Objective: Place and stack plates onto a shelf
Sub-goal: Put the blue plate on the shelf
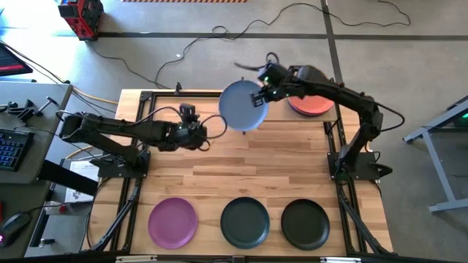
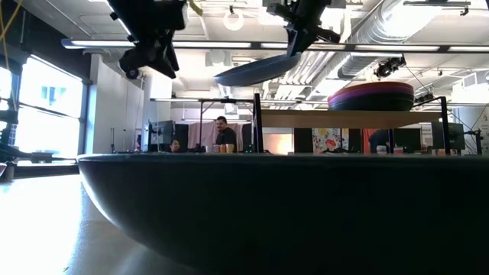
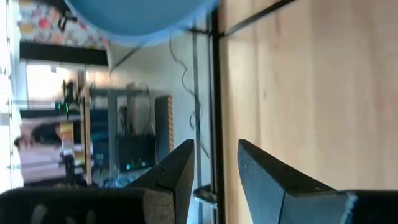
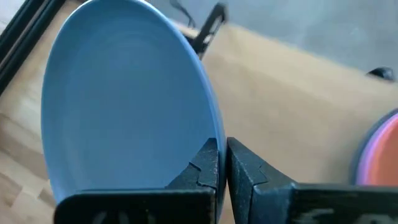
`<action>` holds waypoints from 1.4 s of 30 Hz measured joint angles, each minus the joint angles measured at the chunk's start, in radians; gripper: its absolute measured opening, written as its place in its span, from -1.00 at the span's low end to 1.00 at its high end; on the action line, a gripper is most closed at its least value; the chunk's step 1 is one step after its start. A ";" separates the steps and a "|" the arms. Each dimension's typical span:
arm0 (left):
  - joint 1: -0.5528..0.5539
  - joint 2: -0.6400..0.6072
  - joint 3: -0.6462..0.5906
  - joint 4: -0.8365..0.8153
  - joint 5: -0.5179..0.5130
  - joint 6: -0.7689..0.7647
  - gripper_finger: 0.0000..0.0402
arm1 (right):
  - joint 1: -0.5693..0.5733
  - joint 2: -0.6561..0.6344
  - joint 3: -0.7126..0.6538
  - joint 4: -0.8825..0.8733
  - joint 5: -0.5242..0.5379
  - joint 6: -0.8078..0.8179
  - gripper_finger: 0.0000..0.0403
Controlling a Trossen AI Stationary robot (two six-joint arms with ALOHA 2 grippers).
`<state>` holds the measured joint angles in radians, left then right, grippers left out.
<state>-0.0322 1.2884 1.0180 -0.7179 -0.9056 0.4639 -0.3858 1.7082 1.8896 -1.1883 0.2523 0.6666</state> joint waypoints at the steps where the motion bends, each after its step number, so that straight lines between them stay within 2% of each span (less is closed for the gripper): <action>1: 0.017 0.000 0.000 0.000 0.000 0.000 -0.44 | -0.018 -0.007 0.000 0.000 0.000 -0.019 -1.00; 7: 0.116 0.000 0.000 0.000 -0.001 -0.018 -0.44 | -0.146 -0.044 0.000 0.013 -0.055 -0.148 -1.00; 15: 0.226 0.000 0.000 0.007 0.005 -0.019 -0.44 | -0.346 -0.046 0.000 0.050 -0.241 -0.325 -1.00; 21: 0.292 0.000 0.000 0.009 0.005 -0.020 -0.44 | -0.452 -0.044 0.000 0.054 -0.353 -0.463 -1.00; 31: 0.373 0.000 0.000 0.014 0.035 -0.061 -0.44 | -0.491 -0.042 -0.017 0.047 -0.389 -0.730 -1.00; 42: 0.413 0.000 0.000 0.021 0.036 -0.062 -0.44 | -0.471 -0.040 -0.088 0.050 -0.396 -0.807 -1.00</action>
<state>0.3805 1.2884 1.0180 -0.6971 -0.8697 0.4022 -0.8565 1.6680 1.8015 -1.1385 -0.1432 -0.1402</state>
